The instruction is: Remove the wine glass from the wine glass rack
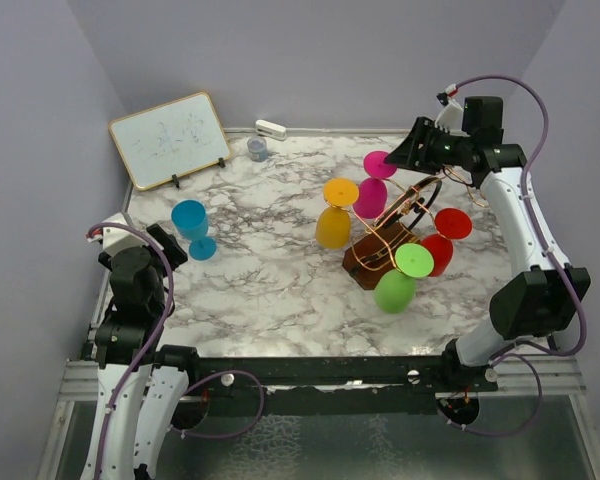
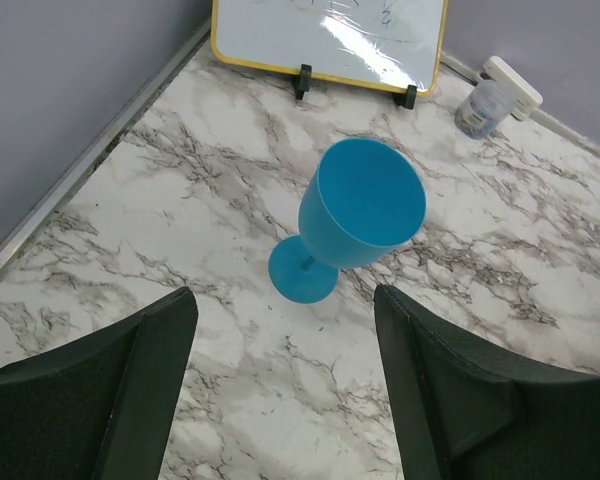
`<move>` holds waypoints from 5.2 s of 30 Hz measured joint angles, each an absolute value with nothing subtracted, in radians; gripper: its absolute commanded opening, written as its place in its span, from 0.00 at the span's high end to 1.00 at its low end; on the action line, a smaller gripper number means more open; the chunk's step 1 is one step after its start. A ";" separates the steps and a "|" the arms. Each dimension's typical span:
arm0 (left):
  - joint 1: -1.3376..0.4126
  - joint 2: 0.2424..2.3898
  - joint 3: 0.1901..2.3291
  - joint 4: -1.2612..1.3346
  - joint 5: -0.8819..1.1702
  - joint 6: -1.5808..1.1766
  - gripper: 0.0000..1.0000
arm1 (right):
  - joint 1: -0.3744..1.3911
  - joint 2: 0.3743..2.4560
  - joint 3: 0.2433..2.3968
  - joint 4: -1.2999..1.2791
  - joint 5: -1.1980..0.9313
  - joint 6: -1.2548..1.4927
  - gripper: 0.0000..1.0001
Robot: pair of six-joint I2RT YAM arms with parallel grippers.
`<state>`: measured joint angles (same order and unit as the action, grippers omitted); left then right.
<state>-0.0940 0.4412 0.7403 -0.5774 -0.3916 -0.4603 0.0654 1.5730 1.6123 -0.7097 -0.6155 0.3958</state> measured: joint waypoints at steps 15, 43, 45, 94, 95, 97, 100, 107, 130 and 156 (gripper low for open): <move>-0.094 0.441 0.737 -0.577 -0.391 -0.458 0.26 | 0.065 1.610 1.612 -0.699 -0.649 0.402 0.77; -0.094 0.441 0.736 -0.577 -0.391 -0.458 0.26 | 0.064 1.569 1.537 -0.490 -0.785 0.619 0.99; -0.094 0.441 0.736 -0.577 -0.391 -0.458 0.26 | 0.064 1.569 1.521 -0.460 -0.792 0.640 0.99; -0.101 0.441 0.733 -0.577 -0.389 -0.458 0.26 | 0.052 1.520 1.488 -0.302 -0.680 0.719 0.99; -0.101 0.441 0.731 -0.577 -0.389 -0.458 0.26 | 0.052 1.536 1.493 -0.277 -0.693 0.722 0.99; -0.101 0.441 0.730 -0.577 -0.389 -0.458 0.26 | 0.052 1.563 1.506 -0.230 -0.720 0.725 0.99; -0.101 0.441 0.728 -0.577 -0.385 -0.458 0.26 | 0.066 1.576 1.539 -0.178 -0.749 0.705 0.99; -0.101 0.442 0.728 -0.576 -0.378 -0.458 0.26 | 0.474 1.469 1.610 -0.150 -0.572 0.379 0.99; -0.154 0.671 1.286 -0.818 0.000 -0.506 0.21 | 1.758 1.346 0.532 0.385 0.855 -1.236 0.99; -0.246 0.651 1.103 -0.907 0.442 -0.569 0.22 | 1.832 1.613 0.491 0.845 0.905 -1.633 0.99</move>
